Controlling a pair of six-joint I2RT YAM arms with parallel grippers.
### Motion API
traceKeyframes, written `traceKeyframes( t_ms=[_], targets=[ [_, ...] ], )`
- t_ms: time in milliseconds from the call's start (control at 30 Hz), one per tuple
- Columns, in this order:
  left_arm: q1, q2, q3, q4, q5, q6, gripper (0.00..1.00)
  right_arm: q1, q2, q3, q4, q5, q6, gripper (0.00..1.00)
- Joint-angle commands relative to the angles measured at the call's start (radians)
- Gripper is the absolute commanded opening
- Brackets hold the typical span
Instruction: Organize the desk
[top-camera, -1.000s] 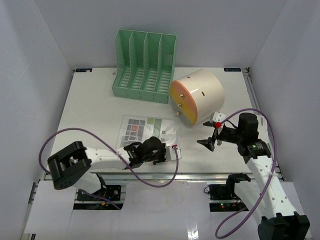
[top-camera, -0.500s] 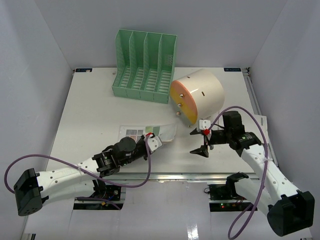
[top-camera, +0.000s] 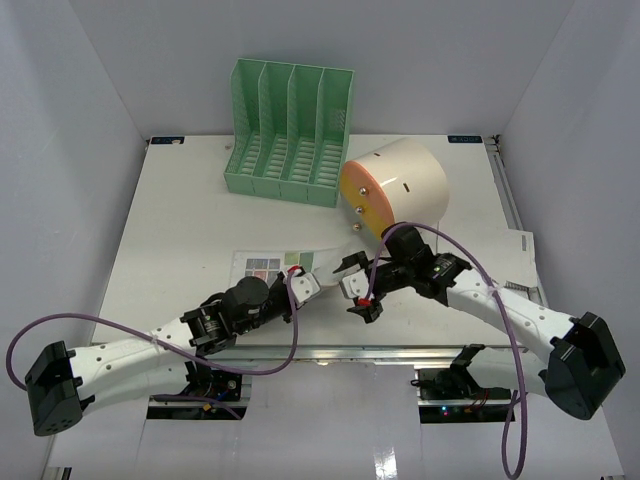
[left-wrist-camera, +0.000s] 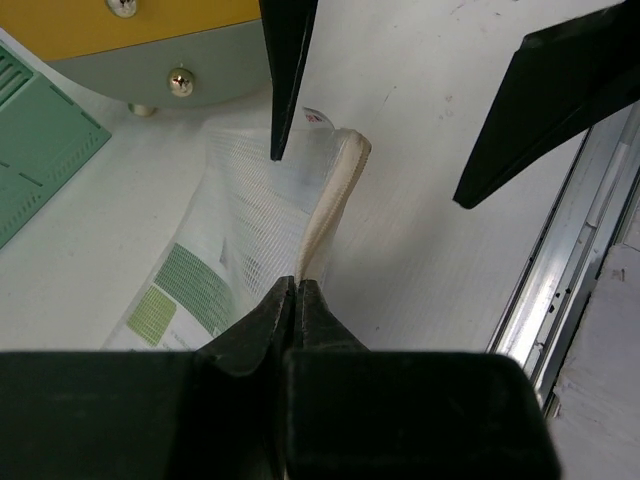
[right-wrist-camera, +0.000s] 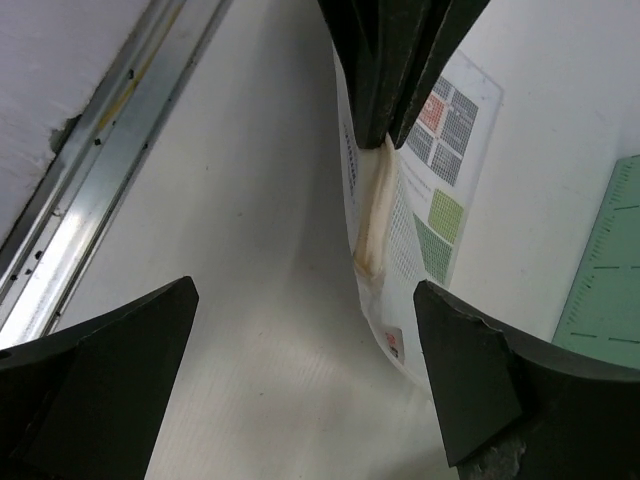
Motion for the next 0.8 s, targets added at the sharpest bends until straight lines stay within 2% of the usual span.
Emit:
traceKeyframes(
  t_ms=[0,67,133,200,300,367,400,433,467,500,600,700,767],
  targets=[
    [0.004,-0.053,0.007,-0.001,-0.007,-0.021,0.0,0.041,0.045,-0.007,0.208,0.182,0.044,0.98],
    [0.004,-0.067,0.001,-0.005,-0.004,-0.03,0.0,0.044,0.076,0.012,0.261,0.205,0.08,0.94],
    [0.004,-0.085,-0.003,-0.005,0.006,-0.043,0.0,0.045,0.108,0.033,0.28,0.211,0.097,0.78],
    [0.003,-0.098,-0.009,-0.004,0.013,-0.055,0.0,0.047,0.133,0.046,0.281,0.211,0.107,0.49],
    [0.004,-0.108,-0.02,0.005,0.022,-0.068,0.0,0.051,0.142,0.057,0.278,0.202,0.116,0.18],
    [0.004,-0.105,-0.024,0.013,0.028,-0.081,0.0,0.053,0.132,0.053,0.278,0.193,0.121,0.08],
    [0.004,-0.102,-0.026,0.018,0.029,-0.088,0.0,0.053,0.127,0.048,0.278,0.192,0.123,0.08],
    [0.004,-0.096,-0.027,0.021,0.033,-0.093,0.06,0.053,0.115,0.045,0.275,0.186,0.122,0.08],
    [0.004,-0.087,-0.028,0.023,0.036,-0.1,0.19,0.053,0.106,0.042,0.273,0.182,0.122,0.08],
    [0.004,-0.073,-0.028,0.022,0.039,-0.108,0.45,0.053,0.102,0.039,0.273,0.182,0.123,0.08],
    [0.004,-0.039,-0.017,-0.003,0.063,-0.111,0.77,0.053,0.084,0.032,0.272,0.182,0.126,0.08],
    [0.004,0.02,0.009,-0.051,0.061,-0.109,0.89,0.053,0.074,0.032,0.269,0.182,0.138,0.08],
    [0.003,0.057,0.03,-0.059,0.049,-0.106,0.92,0.053,0.072,0.037,0.27,0.182,0.146,0.08]
  ],
)
